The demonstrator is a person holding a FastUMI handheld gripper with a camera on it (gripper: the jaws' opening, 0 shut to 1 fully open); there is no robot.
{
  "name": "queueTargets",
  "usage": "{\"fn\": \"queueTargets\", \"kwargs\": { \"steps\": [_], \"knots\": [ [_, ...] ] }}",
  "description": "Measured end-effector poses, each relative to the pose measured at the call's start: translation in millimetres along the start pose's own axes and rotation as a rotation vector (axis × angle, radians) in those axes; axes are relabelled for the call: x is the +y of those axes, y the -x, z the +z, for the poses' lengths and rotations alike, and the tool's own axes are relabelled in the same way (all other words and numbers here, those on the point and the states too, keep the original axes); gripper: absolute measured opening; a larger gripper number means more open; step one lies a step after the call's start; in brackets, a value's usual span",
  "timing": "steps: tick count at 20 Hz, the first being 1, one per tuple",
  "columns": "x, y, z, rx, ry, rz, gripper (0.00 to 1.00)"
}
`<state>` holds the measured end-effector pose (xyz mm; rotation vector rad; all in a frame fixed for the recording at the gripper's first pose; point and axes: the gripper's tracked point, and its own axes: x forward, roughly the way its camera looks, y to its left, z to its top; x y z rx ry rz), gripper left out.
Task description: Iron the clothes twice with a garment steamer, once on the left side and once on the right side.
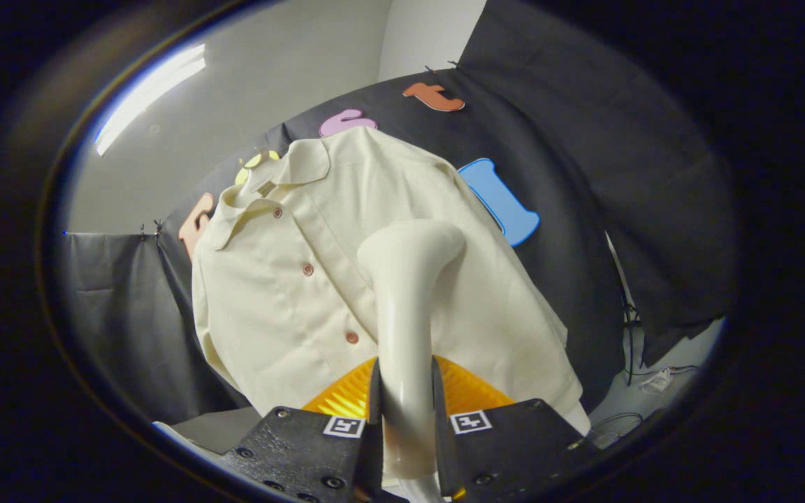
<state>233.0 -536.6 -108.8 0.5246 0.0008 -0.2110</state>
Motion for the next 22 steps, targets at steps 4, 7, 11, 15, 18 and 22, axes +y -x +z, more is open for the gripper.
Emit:
{"fn": "queueTargets", "kwargs": {
  "steps": [4, 7, 11, 15, 18, 22],
  "knots": [
    [-9.8, 5.8, -15.1, 0.018, -0.016, -0.016, 0.3],
    [-18.8, 10.7, -28.0, 0.035, -0.028, -0.032, 0.3],
    [-30.3, 17.5, -46.0, 0.059, -0.035, -0.052, 0.3],
    [-46.0, 26.9, -64.7, 0.083, -0.053, -0.077, 0.3],
    [-53.1, 31.8, -80.1, 0.095, -0.058, -0.094, 0.3],
    [-68.7, 45.0, -102.5, 0.112, -0.08, -0.113, 0.3]
  ]
}}
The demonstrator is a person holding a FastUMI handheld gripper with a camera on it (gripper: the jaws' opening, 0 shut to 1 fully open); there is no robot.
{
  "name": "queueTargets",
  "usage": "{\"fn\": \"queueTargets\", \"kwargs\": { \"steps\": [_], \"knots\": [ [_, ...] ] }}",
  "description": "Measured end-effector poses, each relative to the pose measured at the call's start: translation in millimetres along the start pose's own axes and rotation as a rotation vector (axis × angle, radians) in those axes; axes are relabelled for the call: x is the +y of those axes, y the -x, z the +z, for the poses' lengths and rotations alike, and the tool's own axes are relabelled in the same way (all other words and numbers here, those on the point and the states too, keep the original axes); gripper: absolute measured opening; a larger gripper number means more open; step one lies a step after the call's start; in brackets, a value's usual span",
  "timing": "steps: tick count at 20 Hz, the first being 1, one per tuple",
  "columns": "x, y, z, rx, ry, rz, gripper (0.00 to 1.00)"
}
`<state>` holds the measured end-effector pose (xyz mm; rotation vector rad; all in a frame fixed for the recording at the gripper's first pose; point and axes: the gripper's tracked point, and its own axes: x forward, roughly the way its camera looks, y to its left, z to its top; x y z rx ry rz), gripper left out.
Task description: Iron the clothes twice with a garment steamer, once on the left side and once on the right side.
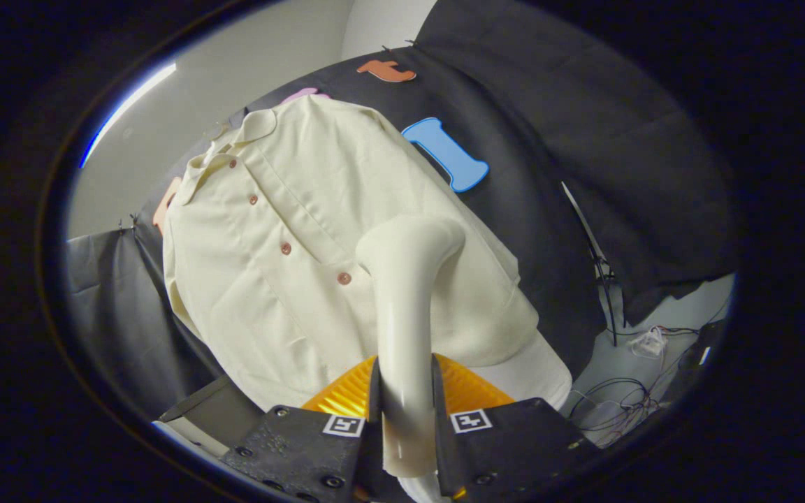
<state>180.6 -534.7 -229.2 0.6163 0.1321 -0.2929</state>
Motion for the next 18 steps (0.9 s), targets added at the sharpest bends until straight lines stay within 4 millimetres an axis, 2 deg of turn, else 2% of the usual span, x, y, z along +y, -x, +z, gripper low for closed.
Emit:
{"fn": "queueTargets", "kwargs": {
  "steps": [10, 13, 18],
  "knots": [
    [-39.9, 21.9, -57.1, 0.065, -0.05, -0.072, 0.3],
    [-46.1, 33.1, -72.6, 0.086, -0.034, -0.089, 0.3],
    [-42.0, 55.4, -99.2, 0.111, -0.024, -0.082, 0.3]
  ]
}}
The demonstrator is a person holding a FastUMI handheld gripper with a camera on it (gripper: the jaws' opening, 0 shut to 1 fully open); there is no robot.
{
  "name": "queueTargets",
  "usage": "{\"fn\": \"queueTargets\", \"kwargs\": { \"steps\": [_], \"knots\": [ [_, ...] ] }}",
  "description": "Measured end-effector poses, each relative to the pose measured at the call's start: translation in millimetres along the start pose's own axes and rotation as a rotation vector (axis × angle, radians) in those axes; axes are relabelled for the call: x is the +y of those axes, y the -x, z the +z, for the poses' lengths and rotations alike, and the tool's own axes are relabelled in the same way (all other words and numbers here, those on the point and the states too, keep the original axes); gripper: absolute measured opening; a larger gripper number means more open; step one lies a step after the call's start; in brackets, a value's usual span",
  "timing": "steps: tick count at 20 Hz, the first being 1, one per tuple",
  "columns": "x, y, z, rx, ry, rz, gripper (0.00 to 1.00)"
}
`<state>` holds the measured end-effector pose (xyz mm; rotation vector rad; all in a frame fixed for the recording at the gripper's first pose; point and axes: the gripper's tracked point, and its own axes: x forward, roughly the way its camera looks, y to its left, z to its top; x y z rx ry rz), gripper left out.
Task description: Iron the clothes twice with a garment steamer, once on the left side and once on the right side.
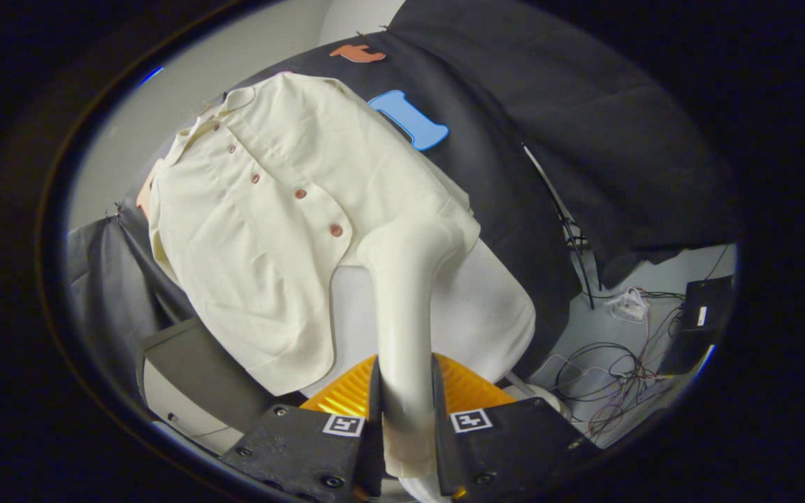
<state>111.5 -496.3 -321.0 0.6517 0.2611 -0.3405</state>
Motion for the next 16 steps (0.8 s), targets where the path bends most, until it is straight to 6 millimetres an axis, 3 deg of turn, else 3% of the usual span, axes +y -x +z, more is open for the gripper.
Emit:
{"fn": "queueTargets", "kwargs": {
  "steps": [3, 7, 9, 16],
  "knots": [
    [8.4, 19.1, -14.9, 0.005, -0.022, 0.02, 0.3],
    [36.3, 49.6, -31.3, 0.01, -0.018, 0.055, 0.3],
    [58.0, 66.6, -34.0, -0.008, -0.01, 0.086, 0.3],
    [162.0, 124.2, -43.8, -0.069, -0.003, 0.231, 0.3]
  ]
}}
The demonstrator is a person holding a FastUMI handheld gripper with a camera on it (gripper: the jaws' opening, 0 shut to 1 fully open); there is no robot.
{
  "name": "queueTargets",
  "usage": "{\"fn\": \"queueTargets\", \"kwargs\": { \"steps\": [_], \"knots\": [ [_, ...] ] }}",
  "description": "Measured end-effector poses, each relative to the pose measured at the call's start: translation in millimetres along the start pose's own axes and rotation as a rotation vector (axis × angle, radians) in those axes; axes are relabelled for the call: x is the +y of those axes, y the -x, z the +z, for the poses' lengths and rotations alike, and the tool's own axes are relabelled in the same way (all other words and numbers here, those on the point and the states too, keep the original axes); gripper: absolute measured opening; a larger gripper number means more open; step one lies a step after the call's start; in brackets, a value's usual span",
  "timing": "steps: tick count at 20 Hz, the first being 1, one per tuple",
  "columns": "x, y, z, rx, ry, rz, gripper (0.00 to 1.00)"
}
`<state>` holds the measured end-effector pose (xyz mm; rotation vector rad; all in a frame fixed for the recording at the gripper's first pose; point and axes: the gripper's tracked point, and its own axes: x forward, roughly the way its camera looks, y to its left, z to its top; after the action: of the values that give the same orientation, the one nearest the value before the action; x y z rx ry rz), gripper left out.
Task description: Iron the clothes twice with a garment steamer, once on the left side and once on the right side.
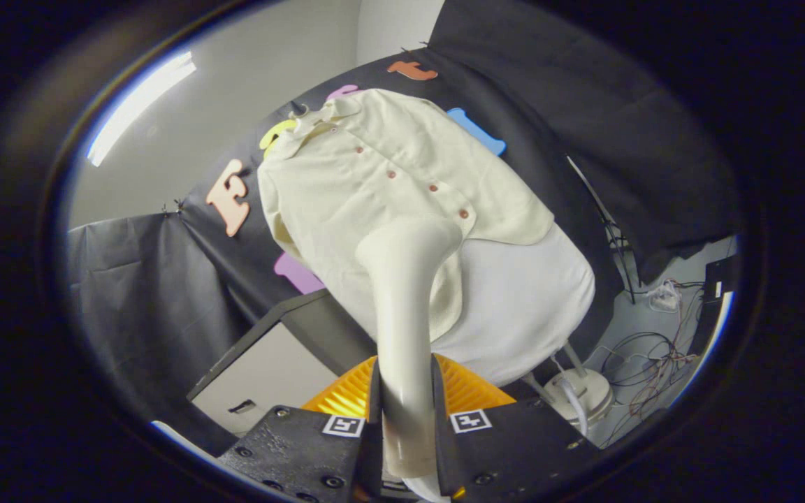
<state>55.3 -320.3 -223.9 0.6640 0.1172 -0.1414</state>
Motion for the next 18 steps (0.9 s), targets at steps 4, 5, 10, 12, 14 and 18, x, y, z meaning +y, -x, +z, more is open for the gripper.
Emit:
{"fn": "queueTargets", "kwargs": {
  "steps": [4, 5, 10, 12, 14, 18],
  "knots": [
    [64.9, 24.5, -5.0, -0.008, 0.022, 0.068, 0.3],
    [82.5, 30.9, -5.8, -0.012, 0.019, 0.089, 0.3],
    [161.4, 54.1, -12.6, -0.014, 0.124, 0.152, 0.3],
    [192.1, 62.3, -18.8, -0.011, 0.177, 0.192, 0.3],
    [218.1, 69.6, -29.1, -0.005, 0.218, 0.225, 0.3],
    [257.0, 78.1, -47.3, 0.01, 0.301, 0.219, 0.3]
  ]
}}
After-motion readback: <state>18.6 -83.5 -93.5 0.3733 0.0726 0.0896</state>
